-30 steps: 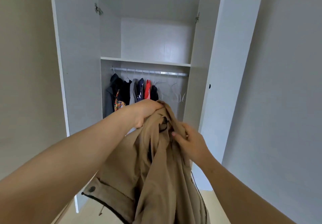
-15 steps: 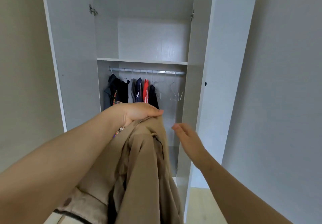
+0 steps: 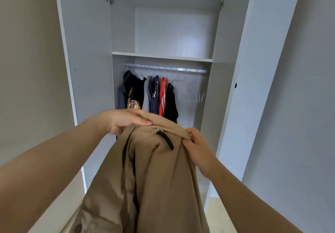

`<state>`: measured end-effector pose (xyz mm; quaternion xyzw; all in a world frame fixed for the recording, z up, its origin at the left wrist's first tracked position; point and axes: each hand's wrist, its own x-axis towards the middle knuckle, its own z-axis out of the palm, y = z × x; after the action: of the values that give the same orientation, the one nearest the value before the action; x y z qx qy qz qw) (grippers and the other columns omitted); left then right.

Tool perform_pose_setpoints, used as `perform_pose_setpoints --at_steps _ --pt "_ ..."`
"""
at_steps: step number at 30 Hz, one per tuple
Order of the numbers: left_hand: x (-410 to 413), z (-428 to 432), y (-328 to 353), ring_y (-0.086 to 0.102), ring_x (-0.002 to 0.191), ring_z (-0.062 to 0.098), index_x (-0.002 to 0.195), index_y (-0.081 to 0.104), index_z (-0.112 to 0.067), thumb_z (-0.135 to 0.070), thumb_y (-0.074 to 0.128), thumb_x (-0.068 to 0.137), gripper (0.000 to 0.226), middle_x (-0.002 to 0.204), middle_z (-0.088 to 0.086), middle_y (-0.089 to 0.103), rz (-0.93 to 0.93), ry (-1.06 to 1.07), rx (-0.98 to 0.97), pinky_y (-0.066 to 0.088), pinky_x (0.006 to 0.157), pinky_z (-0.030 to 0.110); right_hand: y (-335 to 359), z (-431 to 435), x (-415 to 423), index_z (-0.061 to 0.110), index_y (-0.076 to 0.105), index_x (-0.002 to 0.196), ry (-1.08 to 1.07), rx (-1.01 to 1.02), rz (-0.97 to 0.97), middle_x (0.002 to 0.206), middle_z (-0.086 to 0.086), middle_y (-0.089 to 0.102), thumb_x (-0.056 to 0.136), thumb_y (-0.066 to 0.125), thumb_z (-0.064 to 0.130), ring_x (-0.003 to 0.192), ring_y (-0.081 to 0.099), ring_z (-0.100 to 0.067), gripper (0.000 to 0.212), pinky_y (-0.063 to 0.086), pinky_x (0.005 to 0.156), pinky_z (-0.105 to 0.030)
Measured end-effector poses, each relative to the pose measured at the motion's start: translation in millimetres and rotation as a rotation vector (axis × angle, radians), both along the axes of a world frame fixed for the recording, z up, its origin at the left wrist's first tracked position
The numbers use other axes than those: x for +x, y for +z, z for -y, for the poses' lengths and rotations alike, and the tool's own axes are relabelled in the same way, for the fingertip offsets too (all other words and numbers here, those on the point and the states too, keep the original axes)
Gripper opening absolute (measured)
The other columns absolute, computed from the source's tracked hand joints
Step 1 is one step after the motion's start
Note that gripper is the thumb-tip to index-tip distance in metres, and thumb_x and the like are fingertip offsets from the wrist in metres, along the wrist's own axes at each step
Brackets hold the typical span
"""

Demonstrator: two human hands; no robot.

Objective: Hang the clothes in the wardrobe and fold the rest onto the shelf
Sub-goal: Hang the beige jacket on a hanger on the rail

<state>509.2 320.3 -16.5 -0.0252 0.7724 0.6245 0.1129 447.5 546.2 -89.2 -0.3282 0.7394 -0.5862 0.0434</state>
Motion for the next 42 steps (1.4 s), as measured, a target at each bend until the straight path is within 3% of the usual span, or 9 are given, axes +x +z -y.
perform_pose_setpoints --at_steps 9,13,17,20,24,29,34,37,42 --pt "-72.9 68.4 -48.8 0.066 0.082 0.027 0.111 0.06 -0.01 0.001 0.05 0.091 0.025 0.1 0.016 0.068 0.157 0.201 -0.377 0.057 0.077 0.036 12.5 68.5 -72.3 0.024 0.061 0.085 -0.006 -0.089 0.054 0.077 0.011 0.064 0.092 0.049 0.007 0.066 0.058 0.005 0.023 0.046 0.059 -0.008" --pt "-131.1 81.5 -66.4 0.058 0.085 0.024 0.102 0.057 -0.014 -0.003 0.052 0.086 0.02 0.103 0.008 0.06 -0.365 0.395 -0.793 0.044 0.07 0.026 28.5 110.7 -119.4 0.022 0.065 0.08 -0.028 -0.139 0.082 0.068 0.016 0.066 0.091 0.05 0.006 0.062 0.059 0.007 0.025 0.045 0.056 -0.008" --pt "-178.3 95.0 -81.8 0.051 0.095 0.004 0.103 0.047 -0.033 -0.024 0.057 0.088 0.021 0.104 -0.014 0.051 -0.808 0.467 -0.389 0.042 0.079 0.019 45.0 142.3 -171.5 0.022 0.067 0.079 -0.097 -0.225 0.097 0.077 0.006 0.068 0.092 0.052 0.009 0.074 0.062 -0.008 0.023 0.05 0.072 -0.022" --pt "-208.5 109.1 -95.7 0.043 0.114 0.007 0.127 0.037 -0.023 -0.062 0.053 0.074 0.067 0.125 -0.017 0.037 -0.95 0.501 -0.347 0.037 0.096 0.019 50.8 157.4 -203.8 0.02 0.069 0.08 -0.101 -0.33 0.152 0.081 0.0 0.069 0.091 0.053 0.005 0.077 0.063 -0.013 0.024 0.052 0.079 -0.028" --pt "-256.0 124.8 -110.1 0.02 0.136 0.013 0.143 0.019 -0.007 -0.094 0.025 0.055 0.124 0.145 -0.001 0.018 -0.59 0.272 -0.661 0.015 0.109 0.018 51.9 174.0 -241.0 0.019 0.071 0.078 -0.071 -0.408 0.23 0.079 0.001 0.072 0.091 0.051 0.004 0.075 0.066 -0.014 0.028 0.053 0.072 -0.028" --pt "-315.5 144.9 -111.2 0.059 0.107 0.02 0.122 0.055 -0.011 -0.018 0.055 0.091 0.032 0.104 -0.001 0.063 -0.455 0.353 -0.515 0.044 0.095 0.031 52.0 191.3 -296.6 0.019 0.073 0.068 -0.039 -0.47 0.323 0.076 -0.001 0.072 0.087 0.047 0.002 0.073 0.066 -0.016 0.037 0.052 0.069 -0.029" --pt "-374.7 179.1 -97.7 0.056 0.096 0.031 0.088 0.053 -0.014 -0.016 0.045 0.096 0.011 0.092 0.01 0.059 -0.425 0.556 -0.657 0.039 0.076 0.032 35.5 198.7 -375.7 0.023 0.072 0.062 -0.224 -0.476 0.291 0.067 0.007 0.07 0.085 0.053 0.003 0.069 0.063 -0.013 0.036 0.051 0.067 -0.026" --pt "-411.7 196.8 -75.0 0.052 0.081 0.028 0.067 0.039 -0.022 -0.019 0.046 0.094 0.029 0.075 0.002 0.05 -0.466 0.706 -0.683 0.033 0.065 0.031 22.1 205.7 -429.0 0.025 0.068 0.059 -0.331 -0.385 0.251 0.057 0.012 0.066 0.085 0.056 0.004 0.063 0.06 -0.009 0.035 0.047 0.06 -0.021" --pt "-472.1 214.1 -39.4 0.047 0.073 0.022 0.07 0.049 -0.017 -0.018 0.046 0.09 0.02 0.068 0.001 0.051 -0.459 0.939 -0.554 0.034 0.063 0.031 2.0 223.7 -500.4 0.024 0.067 0.067 -0.298 -0.073 0.214 0.071 0.003 0.066 0.081 0.06 0.013 0.075 0.06 -0.016 0.019 0.047 0.067 -0.028"
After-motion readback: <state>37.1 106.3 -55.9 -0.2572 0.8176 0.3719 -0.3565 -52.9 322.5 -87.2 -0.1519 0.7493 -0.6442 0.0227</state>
